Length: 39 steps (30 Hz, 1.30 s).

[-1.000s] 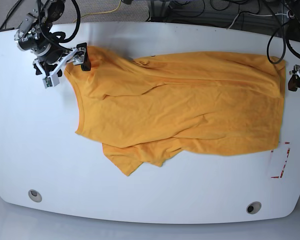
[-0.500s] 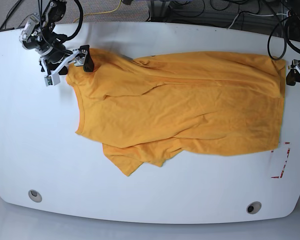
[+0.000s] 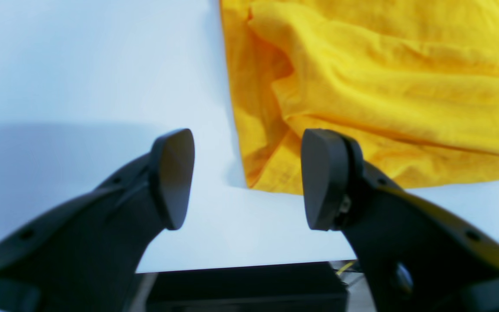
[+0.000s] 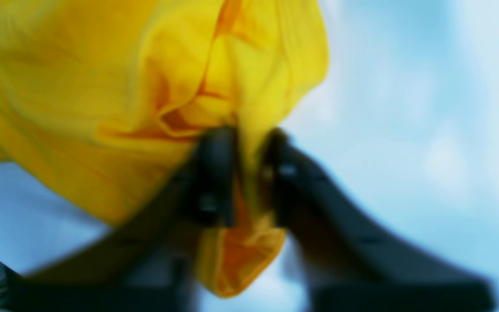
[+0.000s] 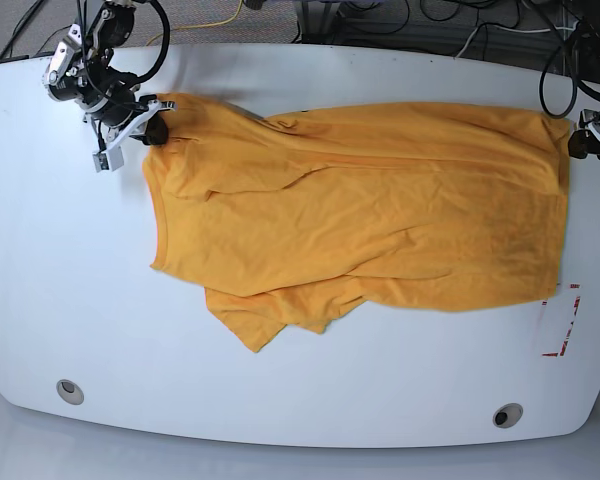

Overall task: Layout the t-shirt on the table in an organized manner, then fold the t-shirt properly
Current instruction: 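Release the right gripper and regrasp the shirt edge beside it, then lift the shirt edge with both grippers and pull it taut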

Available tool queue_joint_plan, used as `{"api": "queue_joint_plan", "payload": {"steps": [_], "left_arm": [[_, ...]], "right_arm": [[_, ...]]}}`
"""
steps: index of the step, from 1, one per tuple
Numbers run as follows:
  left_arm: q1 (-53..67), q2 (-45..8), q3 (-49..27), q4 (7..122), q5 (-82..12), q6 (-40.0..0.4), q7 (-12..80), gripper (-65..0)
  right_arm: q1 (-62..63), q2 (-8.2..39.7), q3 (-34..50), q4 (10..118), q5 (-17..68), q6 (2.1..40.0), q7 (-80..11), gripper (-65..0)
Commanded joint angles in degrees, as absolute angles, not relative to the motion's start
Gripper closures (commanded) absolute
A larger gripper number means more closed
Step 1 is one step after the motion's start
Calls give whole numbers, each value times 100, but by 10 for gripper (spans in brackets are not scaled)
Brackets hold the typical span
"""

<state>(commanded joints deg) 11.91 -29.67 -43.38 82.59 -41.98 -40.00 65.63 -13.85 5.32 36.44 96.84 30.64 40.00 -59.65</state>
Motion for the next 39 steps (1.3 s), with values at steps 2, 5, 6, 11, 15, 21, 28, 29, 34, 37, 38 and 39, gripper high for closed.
{"api": "queue_joint_plan", "payload": {"steps": [2,5,6,11,15,21,28,29,34,37,38,39], "left_arm": [[1191,-2853,-4330,8048,-4171,-4000,6308,-367],[1182,-2800,-4242,7855,-4163,-4000,6202,-367],[1174,-2791,-4119,7820,-4189,-4000,6202,-367],[1165,-2774,-3811,7829,-4171,-4000,6185,-367],[1165,-2774,-3626,7820,-4163,-4000,6176,-367],[1165,-2774,-3591,7802,-3574,-4000,6176,-367],[1165,-2668,-3591,7802,-2914,-4000,6176,-365],[1182,-2668,-3591,7802,-2826,-4000,6185,-365],[1200,-2668,-3591,7802,-2615,-4000,6185,-307],[1200,-2659,-3591,7802,-2615,-4000,6202,-200],[1200,-2659,-3591,7802,-2615,-4000,6211,-161],[1200,-2659,-3591,7802,-2615,-4000,6211,-138]], "right_arm": [[-1385,532,3644,9692,3064,4000,-5965,-19],[-1385,532,3644,9692,3064,4000,-5965,-22],[-1385,532,3644,9701,3064,4000,-5965,-22],[-1393,532,3644,9710,3064,4000,-5965,-22],[-1402,532,3644,9719,3073,4000,-5974,-22],[-1411,532,3644,9719,3081,4000,-5974,-22],[-1393,532,3653,9719,3081,4000,-5974,-22],[-1385,532,3662,9719,3081,4000,-5974,-22],[-1376,532,3662,9719,3081,4000,-5974,-22],[-1367,532,3662,9719,3081,4000,-5974,-22],[-1367,532,3662,9719,3081,4000,-5974,-21],[-1367,532,3662,9719,3081,4000,-5974,-21]]}}
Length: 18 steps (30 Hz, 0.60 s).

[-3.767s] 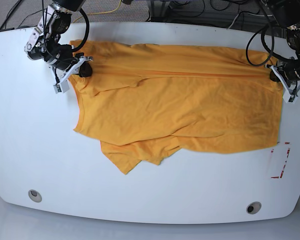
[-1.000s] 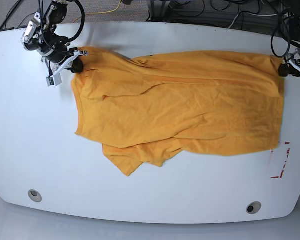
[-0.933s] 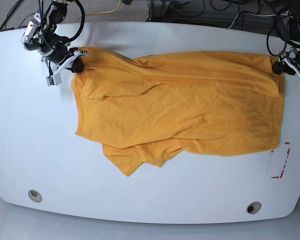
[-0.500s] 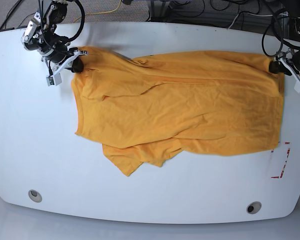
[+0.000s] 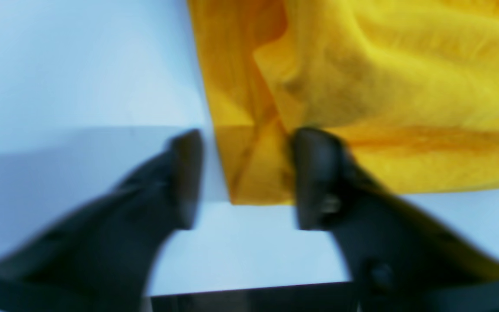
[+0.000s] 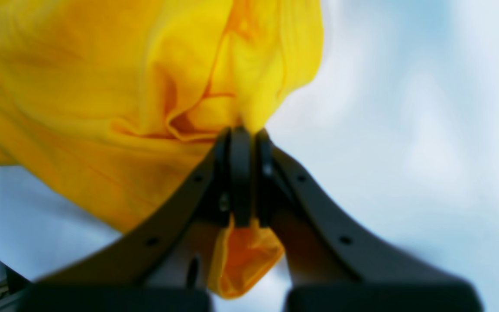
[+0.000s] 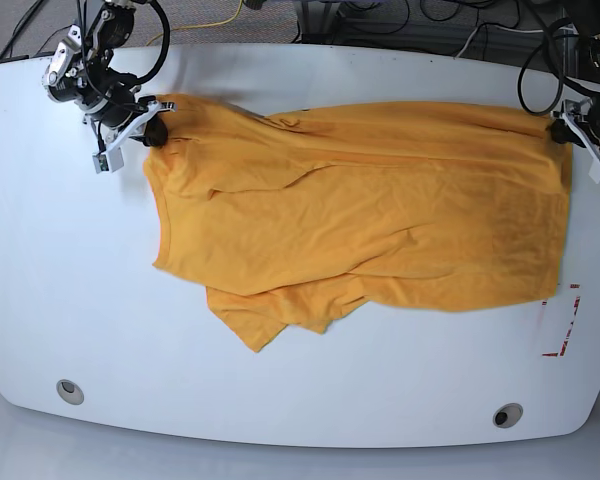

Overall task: Layout the t-shirt on the table in an organized manner, then fold the t-shirt properly
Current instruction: 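Lift the shirt edge with both grippers and pull it taut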

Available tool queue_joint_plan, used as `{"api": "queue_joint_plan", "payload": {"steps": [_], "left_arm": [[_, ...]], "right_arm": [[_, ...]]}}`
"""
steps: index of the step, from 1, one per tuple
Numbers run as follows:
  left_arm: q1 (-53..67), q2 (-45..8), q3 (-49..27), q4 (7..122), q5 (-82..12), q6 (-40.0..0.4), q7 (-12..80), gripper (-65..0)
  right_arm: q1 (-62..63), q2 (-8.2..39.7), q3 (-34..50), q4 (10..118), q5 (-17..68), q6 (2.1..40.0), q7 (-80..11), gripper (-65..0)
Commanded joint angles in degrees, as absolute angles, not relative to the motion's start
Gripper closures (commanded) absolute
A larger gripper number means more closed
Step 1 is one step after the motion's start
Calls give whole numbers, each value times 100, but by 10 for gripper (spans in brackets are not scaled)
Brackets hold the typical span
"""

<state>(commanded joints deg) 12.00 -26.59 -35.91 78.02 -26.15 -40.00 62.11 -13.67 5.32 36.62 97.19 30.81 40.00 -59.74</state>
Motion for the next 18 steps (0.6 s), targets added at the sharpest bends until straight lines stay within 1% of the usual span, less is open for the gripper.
{"api": "queue_joint_plan", "payload": {"steps": [2,5,12,15,18], "left_arm": [[1200,-2659,-3591,7802,-2615,-4000,6211,-101],[1209,-2659,-3591,7802,-2615,-4000,6211,-90],[1358,-2659,-3600,7829,-2659,-4000,6211,-88],[1490,-2659,-3609,7829,-2659,-4000,6220,-67],[1692,-2659,-3618,8004,-2659,-4000,6220,-61]], "right_arm": [[-1367,541,3662,9719,3081,4000,-5974,-19],[-1332,549,3670,9719,3081,4000,-5974,0],[-1402,778,3679,9745,3073,4000,-5991,0],[-1569,848,3688,9938,3073,4000,-5991,0],[-1798,919,3697,10237,3073,4000,-5991,0]]}}
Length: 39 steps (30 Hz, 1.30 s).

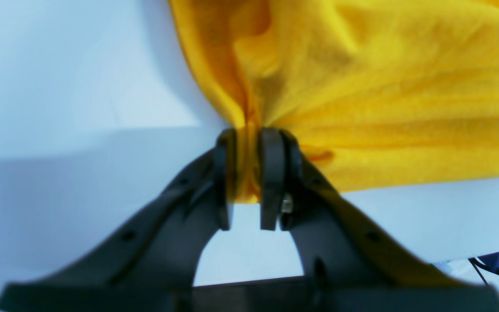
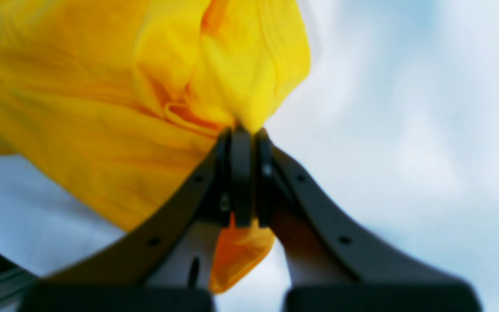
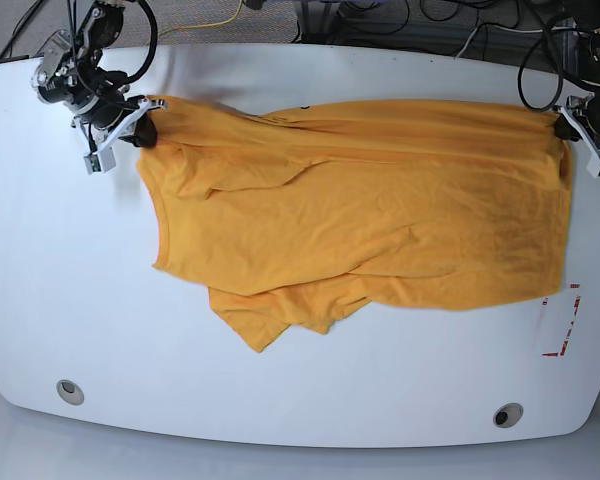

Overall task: Layout the t-shirt on the table in an organized manner, then fold the t-shirt properly
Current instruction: 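Lift the shirt edge with both grippers and pull it taut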

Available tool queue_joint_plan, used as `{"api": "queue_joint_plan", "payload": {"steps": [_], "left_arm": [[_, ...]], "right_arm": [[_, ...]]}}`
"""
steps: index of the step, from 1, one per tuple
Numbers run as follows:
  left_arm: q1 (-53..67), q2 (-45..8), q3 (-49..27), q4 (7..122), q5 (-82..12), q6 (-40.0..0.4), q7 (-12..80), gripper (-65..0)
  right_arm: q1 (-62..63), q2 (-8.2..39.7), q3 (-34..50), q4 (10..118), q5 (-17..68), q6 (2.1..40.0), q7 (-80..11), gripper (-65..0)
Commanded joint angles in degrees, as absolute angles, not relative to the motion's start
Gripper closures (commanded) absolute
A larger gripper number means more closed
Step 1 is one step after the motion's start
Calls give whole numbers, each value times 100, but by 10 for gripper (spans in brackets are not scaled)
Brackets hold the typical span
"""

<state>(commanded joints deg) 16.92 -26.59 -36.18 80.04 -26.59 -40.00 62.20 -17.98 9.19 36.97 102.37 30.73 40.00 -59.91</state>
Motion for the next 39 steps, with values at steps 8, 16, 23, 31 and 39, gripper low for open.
{"api": "queue_joint_plan", "payload": {"steps": [8,16,23,31,39], "left_arm": [[2141,-2492,-3644,8910,-2651,-4000,6607,-61],[2607,-2492,-3644,9420,-2659,-4000,6703,-68],[2747,-2519,-3635,9446,-2624,-4000,6695,-68],[2747,-2536,-3635,9446,-2624,-4000,6703,-69],[2712,-2536,-3635,9446,-2642,-4000,6712,-194]], "right_arm": [[-2369,927,3697,10712,3081,4000,-5991,0],[-2932,927,3697,10993,3081,4000,-5991,0],[-3231,927,3714,10985,3081,4000,-5991,0],[-3240,927,3952,10985,3081,4000,-5991,-19],[-3231,910,3960,11187,3081,4000,-5991,-309]]}}
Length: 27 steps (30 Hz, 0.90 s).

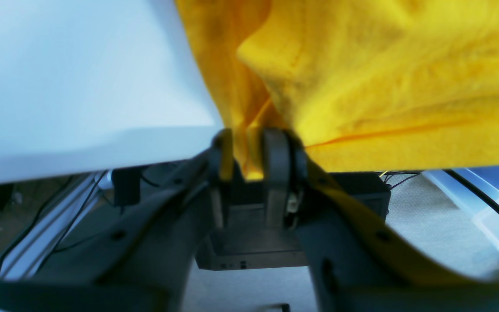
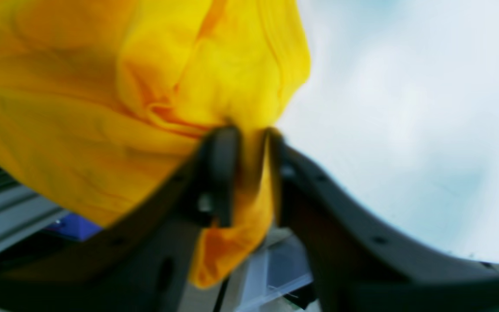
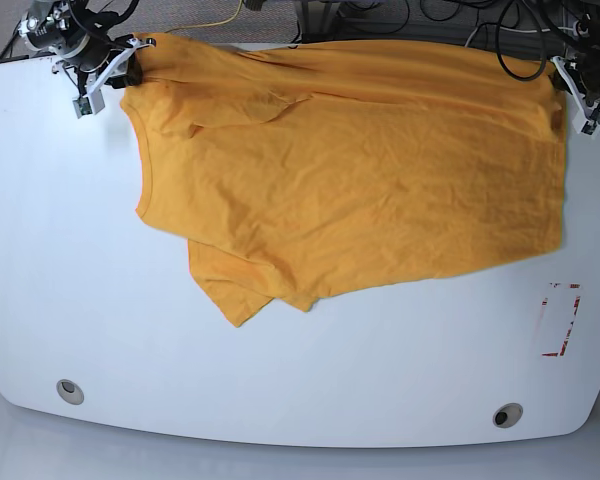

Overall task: Layout the t-shirt on the table in an organized manner, then fold the t-shirt properly
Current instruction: 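Lift the shirt edge with both grippers and pull it taut, then lower the shirt and release the right gripper from its edge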

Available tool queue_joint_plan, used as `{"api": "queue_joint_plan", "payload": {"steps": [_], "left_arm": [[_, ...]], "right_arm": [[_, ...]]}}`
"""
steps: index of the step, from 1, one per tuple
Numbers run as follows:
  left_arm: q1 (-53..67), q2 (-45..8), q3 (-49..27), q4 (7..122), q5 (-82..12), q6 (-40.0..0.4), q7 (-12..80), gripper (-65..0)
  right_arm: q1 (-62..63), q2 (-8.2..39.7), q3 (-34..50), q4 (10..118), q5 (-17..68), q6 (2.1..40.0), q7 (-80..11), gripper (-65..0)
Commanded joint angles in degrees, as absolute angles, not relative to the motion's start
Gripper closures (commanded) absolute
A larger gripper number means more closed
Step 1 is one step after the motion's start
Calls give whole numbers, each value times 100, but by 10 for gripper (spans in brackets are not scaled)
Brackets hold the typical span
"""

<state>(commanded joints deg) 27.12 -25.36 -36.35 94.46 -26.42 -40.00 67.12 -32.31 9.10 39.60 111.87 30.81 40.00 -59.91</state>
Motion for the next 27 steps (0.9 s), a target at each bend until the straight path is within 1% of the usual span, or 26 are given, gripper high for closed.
{"api": "queue_joint_plan", "payload": {"steps": [2,6,7,11,16,19,23,27], "left_arm": [[2703,-2536,-3635,9481,-2651,-4000,6712,-253],[2703,-2536,-3635,9771,-2659,-4000,6765,-287],[2695,-2536,-3635,9842,-2659,-4000,6809,-290],[2607,-2536,-3635,10167,-2668,-4000,6905,-290],[2448,-2527,-3635,10413,-2668,-4000,6958,-292],[2290,-2527,-3697,10492,-2677,-4000,6985,-289],[2167,-2527,-3987,10492,-2826,-4000,6985,-289],[1956,-2527,-4180,10492,-2941,-4000,6985,-289]], "right_arm": [[-3231,901,3960,11301,3090,4000,-5991,-442],[-3231,892,3960,11310,3134,4000,-5991,-577],[-3222,892,3960,11319,3134,4000,-5991,-585],[-3116,892,3916,11319,3187,4000,-5991,-575],[-2897,892,3873,11319,3899,4000,-5991,-575],[-2703,919,3626,11319,4136,4000,-5991,-575],[-2519,919,3275,11248,4127,4000,-5991,-575],[-2369,901,2914,11143,3855,4000,-5991,-575]]}}
